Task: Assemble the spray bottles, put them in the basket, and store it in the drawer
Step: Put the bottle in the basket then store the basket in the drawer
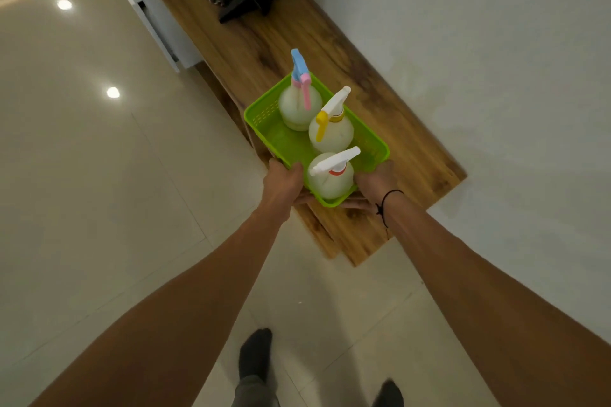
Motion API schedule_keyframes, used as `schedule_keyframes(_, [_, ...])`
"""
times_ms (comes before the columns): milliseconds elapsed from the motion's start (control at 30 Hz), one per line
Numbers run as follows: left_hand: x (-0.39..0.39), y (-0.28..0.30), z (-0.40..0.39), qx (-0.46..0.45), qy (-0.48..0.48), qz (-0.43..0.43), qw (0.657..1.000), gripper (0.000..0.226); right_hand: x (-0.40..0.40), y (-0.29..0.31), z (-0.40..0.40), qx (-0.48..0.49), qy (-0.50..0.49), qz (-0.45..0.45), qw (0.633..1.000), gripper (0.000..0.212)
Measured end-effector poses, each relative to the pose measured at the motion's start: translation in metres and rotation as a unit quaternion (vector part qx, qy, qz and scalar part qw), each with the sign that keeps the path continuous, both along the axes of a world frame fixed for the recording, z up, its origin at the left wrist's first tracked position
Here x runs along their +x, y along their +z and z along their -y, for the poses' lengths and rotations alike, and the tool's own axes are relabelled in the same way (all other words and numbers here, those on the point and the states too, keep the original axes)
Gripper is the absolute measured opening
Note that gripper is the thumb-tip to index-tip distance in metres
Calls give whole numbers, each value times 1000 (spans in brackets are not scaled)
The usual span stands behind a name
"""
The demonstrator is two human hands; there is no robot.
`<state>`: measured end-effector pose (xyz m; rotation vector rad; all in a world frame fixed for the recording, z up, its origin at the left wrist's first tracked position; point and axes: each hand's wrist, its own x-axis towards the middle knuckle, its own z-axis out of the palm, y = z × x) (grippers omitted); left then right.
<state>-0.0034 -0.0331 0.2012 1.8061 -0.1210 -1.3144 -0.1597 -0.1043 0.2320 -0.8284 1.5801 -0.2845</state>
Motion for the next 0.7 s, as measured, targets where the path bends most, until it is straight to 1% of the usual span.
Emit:
schedule_keyframes(33, [15,0,-4,-1,-1,4,1000,38,14,3,-4,-1,0,-1,1000,60])
schedule_keyframes(133, [65,4,-18,-2,-4,16,1000,30,60,5,-15,-1,17,31,999,37])
schedule_keyframes(167, [80,6,-22,1,-5,17,1000,26,75,7,-19,6,22,41,999,36])
schedule_keyframes(300, [140,17,-35,21,-4,17,1000,23,135,10,-32,26,25,46,998,55])
schedule_keyframes(367, [166,21,-40,27,-3,24,999,25,161,10,-34,32,26,46,998,60])
schedule_keyframes(567, [227,19,-37,56,22,33,998,37,228,-2,-17,57,47,44,996,58])
schedule_keyframes(700, [264,20,-30,80,36,45,995,37,270,-11,1,91,48,55,993,48])
